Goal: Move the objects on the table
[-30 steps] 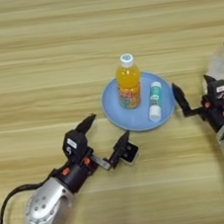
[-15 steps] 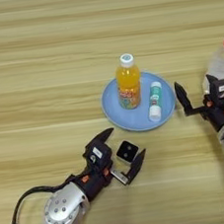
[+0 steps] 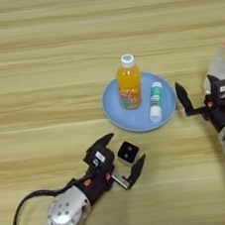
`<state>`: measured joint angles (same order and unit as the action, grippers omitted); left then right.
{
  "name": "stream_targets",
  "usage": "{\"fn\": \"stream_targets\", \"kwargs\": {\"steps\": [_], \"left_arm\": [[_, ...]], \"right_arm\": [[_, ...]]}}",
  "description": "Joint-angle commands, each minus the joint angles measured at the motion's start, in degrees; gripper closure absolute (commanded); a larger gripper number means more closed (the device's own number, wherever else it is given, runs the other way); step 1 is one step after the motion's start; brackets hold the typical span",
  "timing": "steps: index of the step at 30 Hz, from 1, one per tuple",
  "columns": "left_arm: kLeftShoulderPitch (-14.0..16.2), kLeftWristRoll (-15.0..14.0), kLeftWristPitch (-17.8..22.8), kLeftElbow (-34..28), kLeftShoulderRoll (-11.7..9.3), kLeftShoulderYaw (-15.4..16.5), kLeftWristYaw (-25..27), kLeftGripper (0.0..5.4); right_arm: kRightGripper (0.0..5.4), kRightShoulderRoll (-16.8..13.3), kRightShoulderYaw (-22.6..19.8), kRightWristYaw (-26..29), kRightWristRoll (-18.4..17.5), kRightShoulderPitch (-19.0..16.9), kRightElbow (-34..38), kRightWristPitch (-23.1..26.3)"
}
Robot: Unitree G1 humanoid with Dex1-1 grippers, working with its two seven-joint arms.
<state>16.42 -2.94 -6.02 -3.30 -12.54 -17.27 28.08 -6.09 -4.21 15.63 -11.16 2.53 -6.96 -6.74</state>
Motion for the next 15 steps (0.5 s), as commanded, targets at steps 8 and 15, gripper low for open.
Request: {"fn": "stream_targets", "kwargs": {"steps": [8, 15], "left_arm": [[-1.03, 4.27, -2.22, 4.47, -0.59, -1.3, -2.36, 0.51], [-1.12, 3.97, -2.93, 5.14, -0.92, -0.95, -2.38, 1.11]], "right_arm": [[0.0, 0.09, -0.33, 0.04, -0.56, 0.87, 0.12, 0.54], [0.0, 0.17, -0.35, 0.03, -0.58, 0.98, -0.05, 0.51]]}}
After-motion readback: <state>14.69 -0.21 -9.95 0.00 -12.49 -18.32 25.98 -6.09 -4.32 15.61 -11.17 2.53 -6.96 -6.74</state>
